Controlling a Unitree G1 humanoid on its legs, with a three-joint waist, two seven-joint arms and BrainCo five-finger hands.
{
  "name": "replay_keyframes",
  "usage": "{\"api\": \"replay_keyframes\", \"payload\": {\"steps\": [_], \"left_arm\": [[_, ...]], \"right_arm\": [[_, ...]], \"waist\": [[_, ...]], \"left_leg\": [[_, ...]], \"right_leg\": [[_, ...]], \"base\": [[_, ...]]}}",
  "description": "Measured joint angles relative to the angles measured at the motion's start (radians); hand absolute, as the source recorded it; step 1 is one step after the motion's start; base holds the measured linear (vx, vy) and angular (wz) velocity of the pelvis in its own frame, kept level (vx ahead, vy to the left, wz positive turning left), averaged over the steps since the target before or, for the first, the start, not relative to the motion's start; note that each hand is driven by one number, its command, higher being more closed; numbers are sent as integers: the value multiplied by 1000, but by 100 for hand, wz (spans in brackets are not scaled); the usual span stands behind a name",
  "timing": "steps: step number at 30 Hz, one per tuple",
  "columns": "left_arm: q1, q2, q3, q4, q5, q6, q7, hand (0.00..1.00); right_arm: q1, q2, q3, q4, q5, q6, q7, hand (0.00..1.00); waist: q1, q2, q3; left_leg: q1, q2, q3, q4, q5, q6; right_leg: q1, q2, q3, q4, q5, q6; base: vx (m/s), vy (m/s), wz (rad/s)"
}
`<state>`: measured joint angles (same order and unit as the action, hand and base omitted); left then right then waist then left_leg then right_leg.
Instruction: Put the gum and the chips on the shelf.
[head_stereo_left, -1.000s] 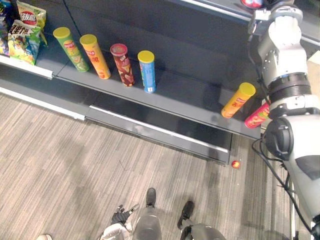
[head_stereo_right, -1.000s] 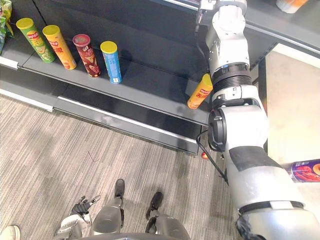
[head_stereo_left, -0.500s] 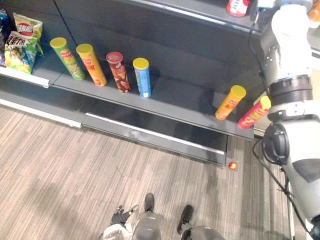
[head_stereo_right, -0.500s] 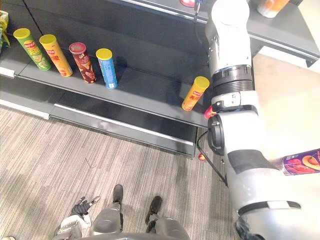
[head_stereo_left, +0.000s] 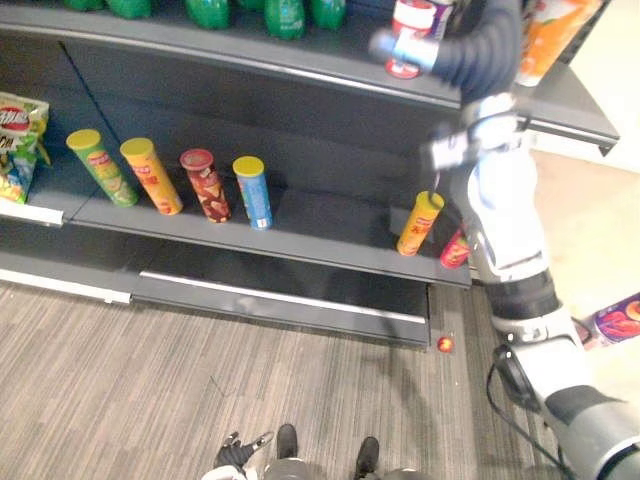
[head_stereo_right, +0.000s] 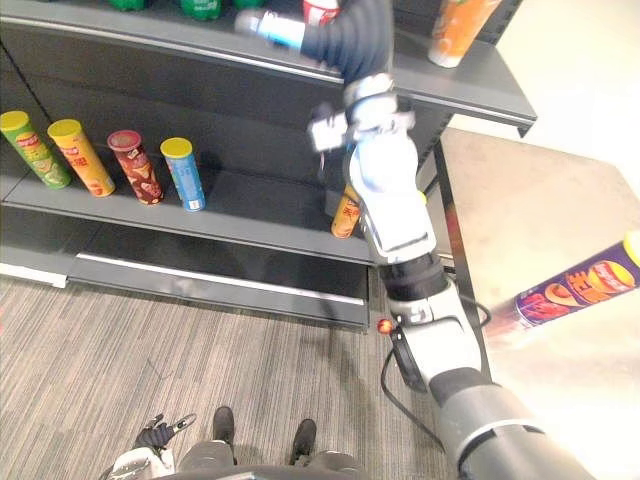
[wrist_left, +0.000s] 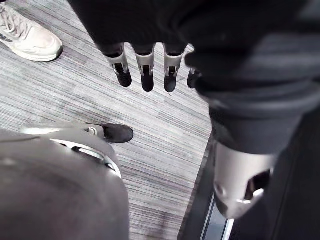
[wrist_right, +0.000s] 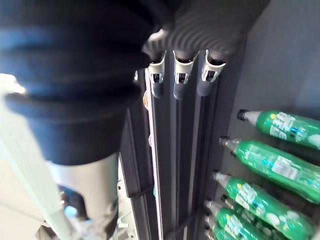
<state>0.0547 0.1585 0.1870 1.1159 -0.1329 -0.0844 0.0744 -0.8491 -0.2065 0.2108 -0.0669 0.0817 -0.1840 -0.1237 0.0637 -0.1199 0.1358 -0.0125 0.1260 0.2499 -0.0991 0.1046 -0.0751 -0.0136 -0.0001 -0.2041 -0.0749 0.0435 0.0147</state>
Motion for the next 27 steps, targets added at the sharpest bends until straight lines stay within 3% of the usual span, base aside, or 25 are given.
{"api": "replay_keyframes", "payload": {"steps": [4,8,11,17,22,27], "left_arm": [[35,-1,6,9,29,-1,0,0],[55,-4,-2,39,31,-1,-1,0],[72,-4,-30,67,39,-2,-3,0],[68,-4,-71,79,52,-7,-6,0],[65,-1,-92,79,70,-26,-9,0],[55,0,-104,95,90,-28,-15,0]], "right_arm": [[172,-13,82,-103,8,-6,77,0],[342,-68,89,-187,28,-26,133,0],[435,-130,92,-221,56,-36,171,0],[555,-191,92,-275,94,-44,216,0],[766,-229,140,-257,125,-41,292,0],[961,-183,176,-37,88,3,365,0]], "waist": [[-33,11,-17],[-48,31,-33],[-92,50,-43],[-118,70,-54],[-117,71,-54],[-117,77,-57]], "left_leg": [[41,2,95,-3,-26,-2],[82,0,212,-4,-51,-1],[124,-6,307,-3,-75,-8],[150,-19,426,-1,-100,-6],[163,-27,445,-2,-111,-2],[161,-39,401,-3,-117,4]], "right_leg": [[-11,1,89,10,8,13],[-38,5,195,29,20,29],[-43,14,287,30,31,38],[-71,26,403,40,56,38],[-66,22,424,40,58,37],[-47,1,385,40,49,43]], "base": [[3,28,-69],[18,45,-92],[41,50,-81],[27,29,-62],[-18,2,-15],[-42,-9,23]]}}
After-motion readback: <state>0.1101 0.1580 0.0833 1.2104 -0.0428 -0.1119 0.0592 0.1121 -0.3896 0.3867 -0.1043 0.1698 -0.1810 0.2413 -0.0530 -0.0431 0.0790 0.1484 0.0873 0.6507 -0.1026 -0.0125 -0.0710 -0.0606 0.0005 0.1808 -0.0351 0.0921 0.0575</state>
